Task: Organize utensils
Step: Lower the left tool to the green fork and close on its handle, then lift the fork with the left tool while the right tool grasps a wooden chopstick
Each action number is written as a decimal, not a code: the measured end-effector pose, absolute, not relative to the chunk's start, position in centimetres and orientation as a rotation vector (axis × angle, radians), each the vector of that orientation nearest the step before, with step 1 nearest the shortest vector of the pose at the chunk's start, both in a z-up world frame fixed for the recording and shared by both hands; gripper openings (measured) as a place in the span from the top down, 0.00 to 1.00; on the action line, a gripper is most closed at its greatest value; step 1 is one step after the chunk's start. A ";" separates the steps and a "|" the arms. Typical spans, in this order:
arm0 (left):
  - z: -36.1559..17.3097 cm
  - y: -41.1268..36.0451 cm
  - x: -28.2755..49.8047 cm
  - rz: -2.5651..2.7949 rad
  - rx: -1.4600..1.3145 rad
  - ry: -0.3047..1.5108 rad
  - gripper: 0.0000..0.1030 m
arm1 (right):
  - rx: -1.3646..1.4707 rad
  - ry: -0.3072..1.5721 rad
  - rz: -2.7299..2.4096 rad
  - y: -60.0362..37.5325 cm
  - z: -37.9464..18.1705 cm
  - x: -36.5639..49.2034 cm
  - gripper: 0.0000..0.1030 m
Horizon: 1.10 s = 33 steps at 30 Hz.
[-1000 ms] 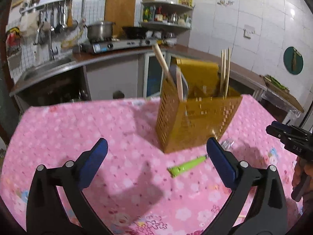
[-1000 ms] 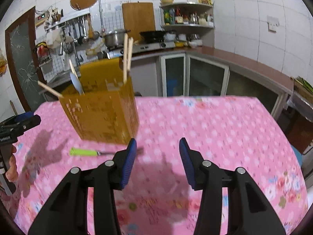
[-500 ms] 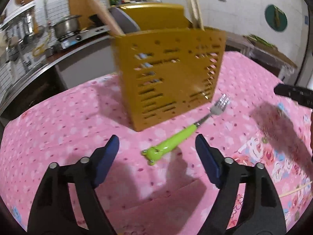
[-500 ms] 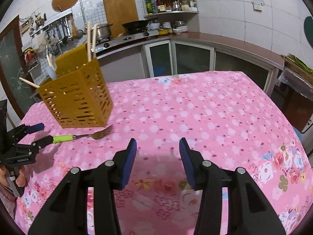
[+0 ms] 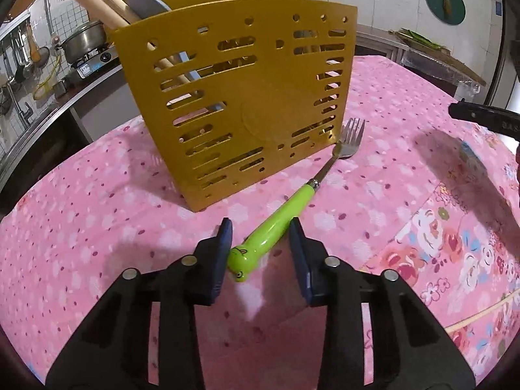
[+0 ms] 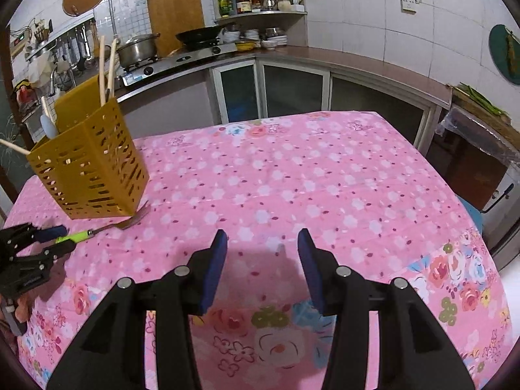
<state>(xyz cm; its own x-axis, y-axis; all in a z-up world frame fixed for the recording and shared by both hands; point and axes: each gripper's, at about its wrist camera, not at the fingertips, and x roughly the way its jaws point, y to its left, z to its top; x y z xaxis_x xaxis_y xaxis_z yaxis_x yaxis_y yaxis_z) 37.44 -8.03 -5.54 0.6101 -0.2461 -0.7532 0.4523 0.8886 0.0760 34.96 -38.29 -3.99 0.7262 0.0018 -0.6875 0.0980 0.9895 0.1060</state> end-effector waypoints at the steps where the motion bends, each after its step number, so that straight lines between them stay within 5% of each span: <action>1: -5.4 -8.0 37.2 -0.410 0.272 0.817 0.73 | 0.146 0.759 -0.053 -38.3 -4.0 35.0 0.55; 3: -5.0 -7.6 36.4 -0.411 0.262 0.807 0.85 | 0.155 0.763 -0.053 -38.3 -4.1 34.9 0.55; 4: -4.7 -7.2 35.9 -0.410 0.249 0.800 1.00 | 0.157 0.764 -0.051 -38.2 -4.1 34.8 0.55; 5: -4.6 -6.7 35.7 -0.415 0.237 0.807 1.00 | 0.155 0.765 -0.049 -38.0 -4.1 34.7 0.55; 16: -4.5 -5.7 33.3 -0.425 0.258 0.798 1.00 | 0.139 0.769 -0.024 -36.7 -3.7 33.5 0.55; 18: -4.4 -6.3 33.3 -0.438 0.266 0.794 0.89 | 0.142 0.769 -0.026 -36.9 -3.6 33.3 0.55; 20: -4.2 -7.1 33.3 -0.441 0.279 0.781 0.62 | 0.149 0.771 -0.033 -37.3 -3.6 33.3 0.55; 21: -4.2 -7.6 33.5 -0.440 0.293 0.779 0.59 | 0.151 0.773 -0.036 -37.6 -3.6 33.3 0.55; 24: -5.2 -9.2 34.5 -0.439 0.338 0.829 0.60 | 0.160 0.778 -0.044 -38.1 -3.9 33.4 0.55; 28: -5.8 -9.4 34.9 -0.438 0.331 0.853 0.77 | 0.170 0.787 -0.049 -38.6 -4.4 33.4 0.55; 33: -5.8 -7.8 33.4 -0.423 0.312 0.863 0.80 | 0.180 0.796 -0.042 -38.5 -4.9 33.4 0.55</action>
<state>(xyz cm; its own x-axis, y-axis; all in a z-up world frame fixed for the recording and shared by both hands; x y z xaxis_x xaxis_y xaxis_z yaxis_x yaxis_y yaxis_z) 33.38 -7.76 -5.82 0.5759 -0.2316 -0.7840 0.4784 0.8732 0.0935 33.38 -38.52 -4.89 0.6997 0.0304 -0.7138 0.1047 0.9839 0.1446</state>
